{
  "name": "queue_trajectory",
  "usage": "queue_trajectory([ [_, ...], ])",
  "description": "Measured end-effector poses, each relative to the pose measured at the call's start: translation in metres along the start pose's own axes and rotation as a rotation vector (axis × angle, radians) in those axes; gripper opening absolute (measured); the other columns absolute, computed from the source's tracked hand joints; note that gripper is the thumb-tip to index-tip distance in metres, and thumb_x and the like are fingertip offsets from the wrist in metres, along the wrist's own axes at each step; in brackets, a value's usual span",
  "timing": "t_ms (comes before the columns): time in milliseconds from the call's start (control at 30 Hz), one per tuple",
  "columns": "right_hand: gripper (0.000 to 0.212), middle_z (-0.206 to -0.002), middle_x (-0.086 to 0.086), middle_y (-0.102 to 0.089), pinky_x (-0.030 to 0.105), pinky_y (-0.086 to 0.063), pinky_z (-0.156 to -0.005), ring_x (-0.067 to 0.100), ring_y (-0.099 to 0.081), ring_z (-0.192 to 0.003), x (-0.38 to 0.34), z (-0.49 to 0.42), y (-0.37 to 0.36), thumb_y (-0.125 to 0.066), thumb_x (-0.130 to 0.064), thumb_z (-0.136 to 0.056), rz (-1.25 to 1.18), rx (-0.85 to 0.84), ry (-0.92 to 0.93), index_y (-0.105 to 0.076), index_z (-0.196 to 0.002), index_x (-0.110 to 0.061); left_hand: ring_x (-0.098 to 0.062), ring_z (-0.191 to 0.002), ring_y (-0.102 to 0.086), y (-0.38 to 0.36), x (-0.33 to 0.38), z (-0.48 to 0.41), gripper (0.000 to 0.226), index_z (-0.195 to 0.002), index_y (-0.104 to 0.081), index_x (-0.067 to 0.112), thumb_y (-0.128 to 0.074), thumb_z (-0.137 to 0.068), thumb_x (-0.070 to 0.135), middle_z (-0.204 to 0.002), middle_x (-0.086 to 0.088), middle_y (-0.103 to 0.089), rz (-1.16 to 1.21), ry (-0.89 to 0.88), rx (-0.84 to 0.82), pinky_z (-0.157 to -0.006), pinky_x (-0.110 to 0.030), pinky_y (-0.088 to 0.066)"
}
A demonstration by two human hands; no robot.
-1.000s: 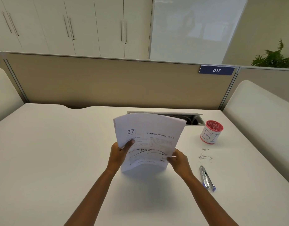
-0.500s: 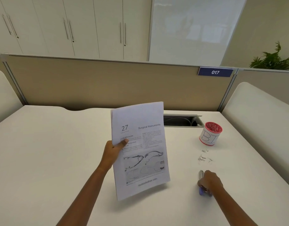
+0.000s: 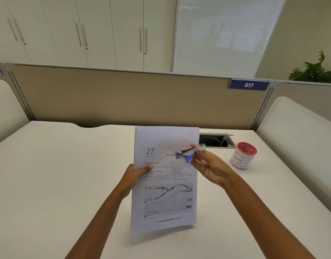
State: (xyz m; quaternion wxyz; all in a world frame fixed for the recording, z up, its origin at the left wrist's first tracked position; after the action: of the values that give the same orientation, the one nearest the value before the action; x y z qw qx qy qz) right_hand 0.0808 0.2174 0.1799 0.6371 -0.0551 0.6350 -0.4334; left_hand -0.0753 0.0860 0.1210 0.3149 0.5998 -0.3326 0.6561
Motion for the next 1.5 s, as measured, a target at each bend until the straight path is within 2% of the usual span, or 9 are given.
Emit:
queue_trajectory([
  [67, 0.036, -0.083, 0.009, -0.076, 0.023, -0.059, -0.062, 0.017, -0.073, -0.078, -0.011, -0.005, -0.036, -0.062, -0.014, -0.068, 0.030, -0.052, 0.061, -0.057, -0.102, -0.005, -0.028, -0.085, -0.070, -0.005, 0.000, 0.002, 0.035, -0.097, -0.066, 0.016, -0.065, -0.067, 0.034, -0.095, -0.007, -0.073, 0.001, -0.004, -0.026, -0.071, -0.039, -0.058],
  [167, 0.016, -0.078, 0.002, -0.076, 0.020, -0.059, -0.067, 0.012, -0.072, -0.075, -0.032, -0.011, -0.076, -0.049, -0.005, -0.083, 0.141, -0.121, 0.195, -0.056, -0.097, -0.008, -0.026, -0.083, -0.070, -0.012, 0.003, 0.005, 0.034, -0.098, -0.063, 0.021, -0.063, -0.067, 0.034, -0.095, -0.004, -0.073, -0.017, -0.017, -0.055, -0.067, -0.036, -0.058],
  [267, 0.024, -0.075, -0.005, -0.075, 0.020, -0.059, -0.072, 0.010, -0.071, -0.076, -0.053, -0.011, -0.096, -0.049, 0.007, -0.086, 0.394, -0.106, 0.369, -0.059, -0.092, -0.014, -0.020, -0.075, -0.071, -0.016, 0.006, 0.008, 0.032, -0.098, -0.061, 0.025, -0.062, -0.067, 0.034, -0.087, 0.004, -0.073, -0.034, -0.033, -0.072, -0.061, -0.030, -0.058],
  [433, 0.030, -0.076, -0.011, -0.072, 0.014, -0.054, -0.074, 0.003, -0.069, -0.076, -0.071, -0.004, -0.111, -0.058, 0.011, -0.079, 0.658, -0.097, 0.591, -0.059, -0.090, -0.017, -0.012, -0.068, -0.071, -0.017, 0.013, 0.011, 0.027, -0.093, -0.062, 0.025, -0.062, -0.067, 0.033, -0.075, 0.012, -0.074, -0.042, -0.056, -0.079, -0.055, -0.022, -0.054],
  [667, 0.030, -0.095, 0.007, -0.064, 0.016, -0.054, -0.079, 0.000, -0.068, -0.076, -0.064, 0.002, -0.125, -0.063, 0.009, -0.075, 0.889, -0.163, 0.605, -0.055, -0.097, -0.008, -0.009, -0.067, -0.070, -0.015, 0.018, 0.008, 0.009, -0.090, -0.063, 0.022, -0.065, -0.082, 0.020, -0.075, 0.011, -0.073, -0.060, -0.070, -0.076, -0.056, -0.021, -0.054],
  [967, 0.030, -0.093, 0.010, -0.064, 0.018, -0.053, -0.080, 0.002, -0.065, -0.074, -0.059, 0.001, -0.139, -0.067, 0.006, -0.073, 1.039, -0.201, 0.582, -0.055, -0.092, -0.014, -0.005, -0.065, -0.068, -0.025, 0.023, 0.006, 0.017, -0.092, -0.061, 0.025, -0.064, -0.076, 0.028, -0.088, 0.000, -0.068, -0.164, -0.094, -0.115, -0.061, -0.021, -0.056],
  [1100, 0.029, -0.088, 0.008, -0.064, 0.015, -0.052, -0.077, -0.003, -0.064, -0.068, -0.059, 0.002, -0.140, -0.066, 0.006, -0.074, 1.068, -0.195, 0.596, -0.054, -0.086, -0.018, -0.013, -0.072, -0.067, -0.024, 0.023, 0.006, 0.033, -0.098, -0.060, 0.021, -0.059, -0.068, 0.034, -0.089, 0.002, -0.068, -0.187, -0.093, -0.122, -0.064, -0.023, -0.057],
  [1267, 0.025, -0.088, 0.007, -0.064, 0.009, -0.051, -0.074, -0.008, -0.063, -0.068, -0.060, 0.004, -0.139, -0.064, 0.005, -0.077, 1.105, -0.142, 0.646, -0.052, -0.091, -0.011, -0.005, -0.064, -0.067, -0.026, 0.024, 0.007, 0.024, -0.097, -0.058, 0.023, -0.062, -0.074, 0.030, -0.091, -0.001, -0.066, -0.187, -0.112, -0.131, -0.060, -0.019, -0.055],
  [1500, 0.019, -0.081, 0.004, -0.063, 0.005, -0.049, -0.069, -0.009, -0.061, -0.067, -0.057, 0.010, -0.140, -0.060, 0.005, -0.080, 1.098, -0.093, 0.731, -0.051, -0.088, -0.011, -0.012, -0.071, -0.065, -0.030, 0.027, 0.007, 0.032, -0.098, -0.057, 0.025, -0.056, -0.068, 0.035, -0.091, 0.002, -0.065, -0.194, -0.121, -0.130, -0.059, -0.019, -0.055],
])
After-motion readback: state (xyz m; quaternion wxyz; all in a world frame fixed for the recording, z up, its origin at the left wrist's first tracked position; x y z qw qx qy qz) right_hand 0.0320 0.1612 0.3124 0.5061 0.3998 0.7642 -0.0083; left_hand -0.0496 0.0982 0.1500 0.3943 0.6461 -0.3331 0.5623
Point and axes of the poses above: each hand's wrist, its own z-axis away from the middle knuckle, its own y-axis out of the back of the hand, x = y × z, the point moved 8 cm from there along -z, towards the middle knuckle
